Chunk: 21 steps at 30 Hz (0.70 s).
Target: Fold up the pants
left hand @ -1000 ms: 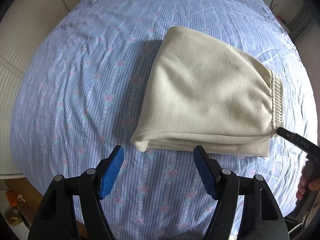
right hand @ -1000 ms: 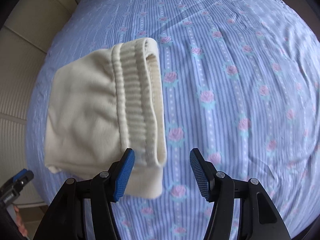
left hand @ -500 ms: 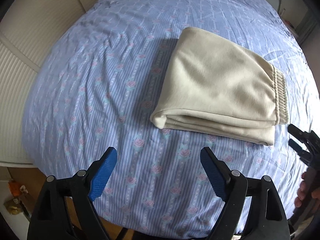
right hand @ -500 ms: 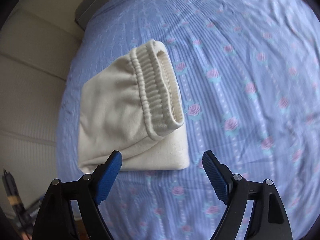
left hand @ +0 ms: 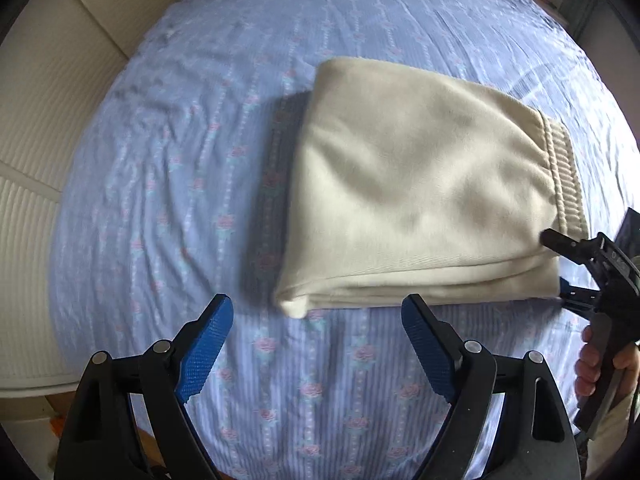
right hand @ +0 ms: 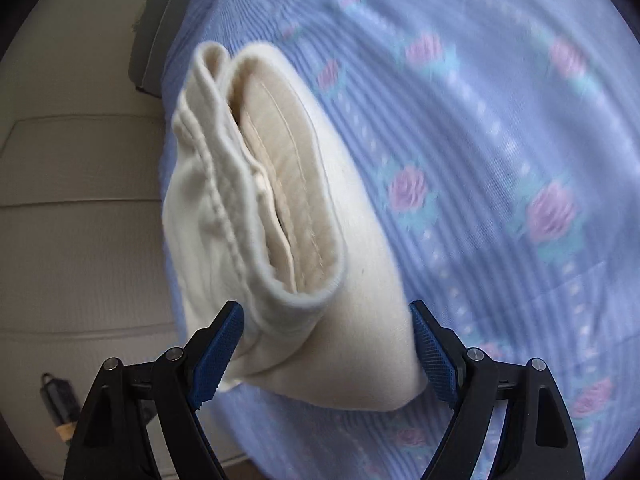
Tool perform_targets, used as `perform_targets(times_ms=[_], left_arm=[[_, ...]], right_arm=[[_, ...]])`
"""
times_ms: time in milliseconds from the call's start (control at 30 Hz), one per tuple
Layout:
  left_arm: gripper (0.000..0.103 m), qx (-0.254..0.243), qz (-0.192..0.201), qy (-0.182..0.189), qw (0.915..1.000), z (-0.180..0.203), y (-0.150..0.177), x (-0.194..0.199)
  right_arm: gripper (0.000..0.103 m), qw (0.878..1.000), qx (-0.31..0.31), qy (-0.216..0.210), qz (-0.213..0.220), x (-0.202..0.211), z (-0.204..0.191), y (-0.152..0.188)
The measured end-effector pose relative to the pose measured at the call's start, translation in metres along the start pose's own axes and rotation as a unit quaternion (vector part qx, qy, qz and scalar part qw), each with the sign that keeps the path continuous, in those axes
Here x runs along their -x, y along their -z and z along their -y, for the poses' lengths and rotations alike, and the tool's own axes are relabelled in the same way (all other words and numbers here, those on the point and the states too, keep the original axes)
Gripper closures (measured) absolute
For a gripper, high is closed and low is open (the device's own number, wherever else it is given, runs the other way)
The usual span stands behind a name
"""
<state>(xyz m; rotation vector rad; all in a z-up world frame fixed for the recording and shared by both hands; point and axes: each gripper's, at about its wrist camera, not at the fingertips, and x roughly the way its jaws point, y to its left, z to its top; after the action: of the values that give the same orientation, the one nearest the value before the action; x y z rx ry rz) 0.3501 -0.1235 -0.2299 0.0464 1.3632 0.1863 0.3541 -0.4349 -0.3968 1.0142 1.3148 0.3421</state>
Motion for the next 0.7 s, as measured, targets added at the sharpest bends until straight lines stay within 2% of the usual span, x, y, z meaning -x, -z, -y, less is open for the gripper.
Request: perform_targets(times_ms=[167, 367, 500, 700], left_arm=[[0.017, -0.016, 0.001, 0.007, 0.9998, 0.004, -0.001, -0.010], [0.017, 0.005, -0.012, 0.017, 0.9998, -0.017, -0.016, -0.027], [0.017, 0.028, -0.031, 0.085, 0.9955, -0.034, -0.035, -0.041], [0.017, 0.070, -0.067, 0.167, 0.9811, -0.060, -0.069, -0.082]], right_arm=[[0.019, 1.000, -0.002, -0.016, -0.010, 0.002, 0.005, 0.000], [0.018, 1.000, -0.006, -0.013, -0.017, -0.016, -0.001, -0.029], [0.019, 1.000, -0.012, 0.020, -0.005, -0.022, -0.009, -0.032], [0.035, 0.994, 0.015, 0.107, 0.014, -0.022, -0.044, -0.026]])
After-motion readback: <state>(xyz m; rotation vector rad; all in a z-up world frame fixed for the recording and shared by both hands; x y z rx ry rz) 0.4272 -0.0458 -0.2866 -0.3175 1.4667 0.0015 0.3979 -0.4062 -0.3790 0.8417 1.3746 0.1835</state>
